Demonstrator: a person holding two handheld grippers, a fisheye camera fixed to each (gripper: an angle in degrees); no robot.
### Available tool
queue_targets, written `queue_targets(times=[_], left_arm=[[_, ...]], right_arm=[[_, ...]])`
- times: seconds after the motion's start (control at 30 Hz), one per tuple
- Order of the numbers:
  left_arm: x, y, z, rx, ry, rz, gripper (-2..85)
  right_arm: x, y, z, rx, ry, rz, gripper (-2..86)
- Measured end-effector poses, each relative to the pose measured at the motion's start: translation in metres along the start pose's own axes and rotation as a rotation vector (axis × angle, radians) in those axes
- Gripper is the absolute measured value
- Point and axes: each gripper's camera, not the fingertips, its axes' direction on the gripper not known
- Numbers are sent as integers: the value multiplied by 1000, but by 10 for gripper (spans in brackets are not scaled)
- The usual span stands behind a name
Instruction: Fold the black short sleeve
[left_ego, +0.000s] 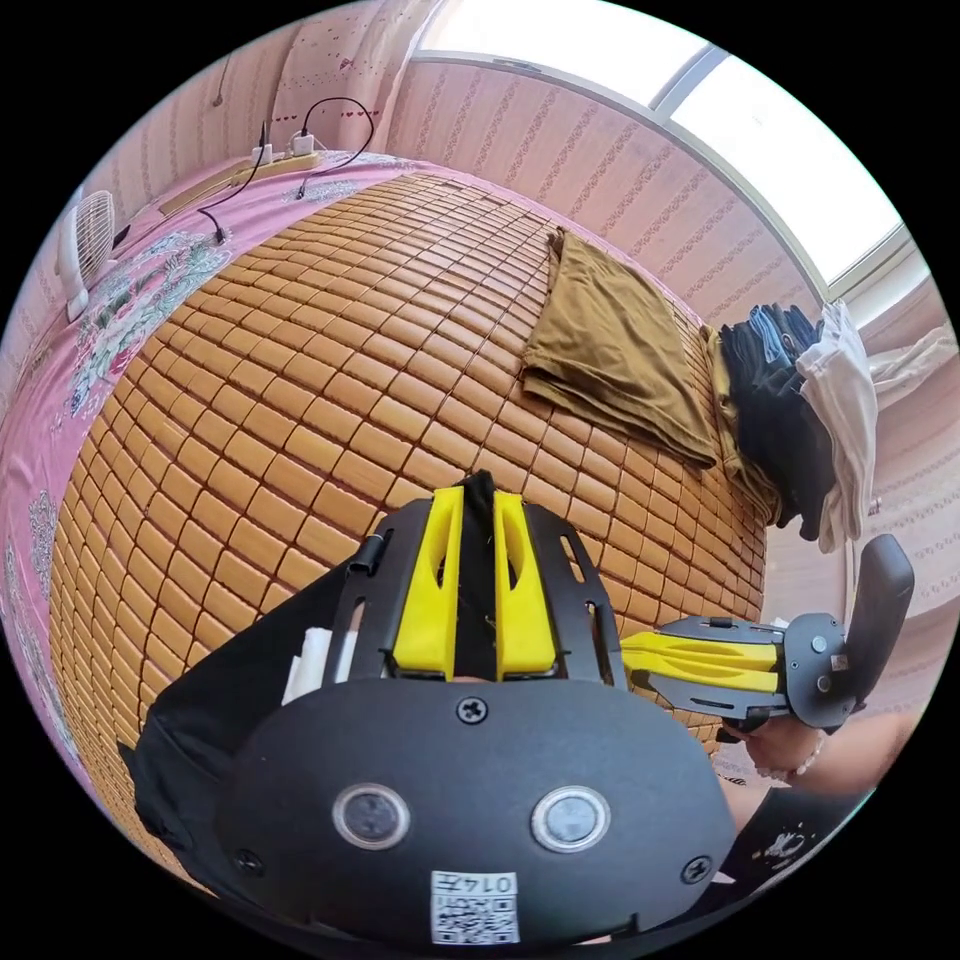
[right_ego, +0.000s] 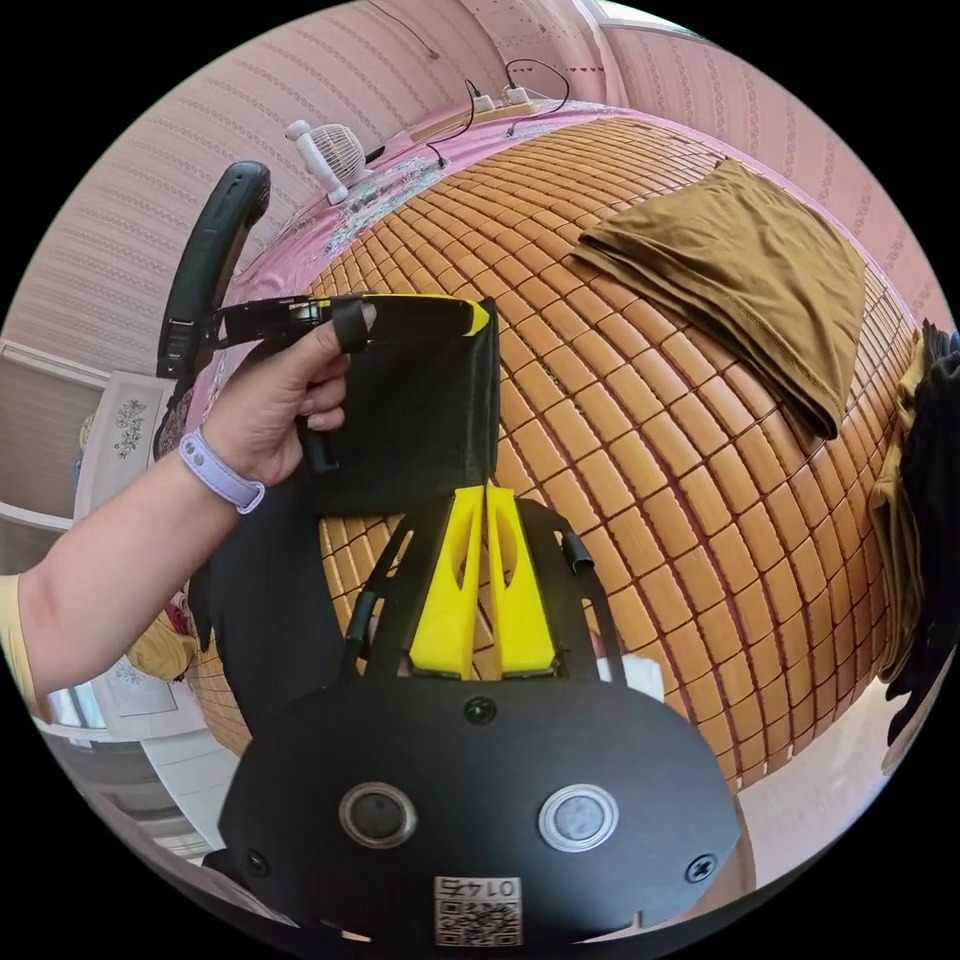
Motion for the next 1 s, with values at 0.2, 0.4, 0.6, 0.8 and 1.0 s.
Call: queue_targets(times=[0.2, 0.4, 0.6, 0.8, 1.0], left_arm=[[-10, 36, -75, 170, 9, -21, 53], [-61, 178, -176, 312, 14, -210, 53], [-127, 379, -252, 284, -98, -644, 54], [-161, 556, -327, 365, -238, -1027, 53], [-172, 673, -369, 487, -330, -1244, 61]], right_arm=[[-9, 9, -2, 35, 1, -41, 2], [-47, 37, -5, 42, 87, -169, 6], [-125, 64, 22, -15, 74, -362, 17], [-253, 80, 78, -79, -54, -584, 55], [-411, 111, 146, -215, -107, -923, 56]])
